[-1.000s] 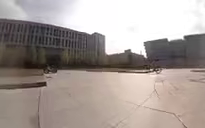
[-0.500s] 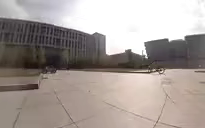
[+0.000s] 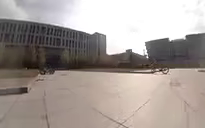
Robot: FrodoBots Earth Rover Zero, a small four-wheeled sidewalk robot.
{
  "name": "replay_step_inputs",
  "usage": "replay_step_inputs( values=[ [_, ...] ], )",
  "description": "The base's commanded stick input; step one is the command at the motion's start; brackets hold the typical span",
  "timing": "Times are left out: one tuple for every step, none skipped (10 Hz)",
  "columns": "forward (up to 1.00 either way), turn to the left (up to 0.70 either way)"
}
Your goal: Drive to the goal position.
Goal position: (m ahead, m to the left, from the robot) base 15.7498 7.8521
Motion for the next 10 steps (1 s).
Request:
replay_step_inputs(
  values=[
    [1.00,0.00],
    [1.00,0.00],
    [1.00,0.00],
    [1.00,0.00],
    [1.00,0.00],
    [1.00,0.00],
    [1.00,0.00],
    [1.00,0.00],
    [1.00,0.04],
    [1.00,0.06]
  ],
)
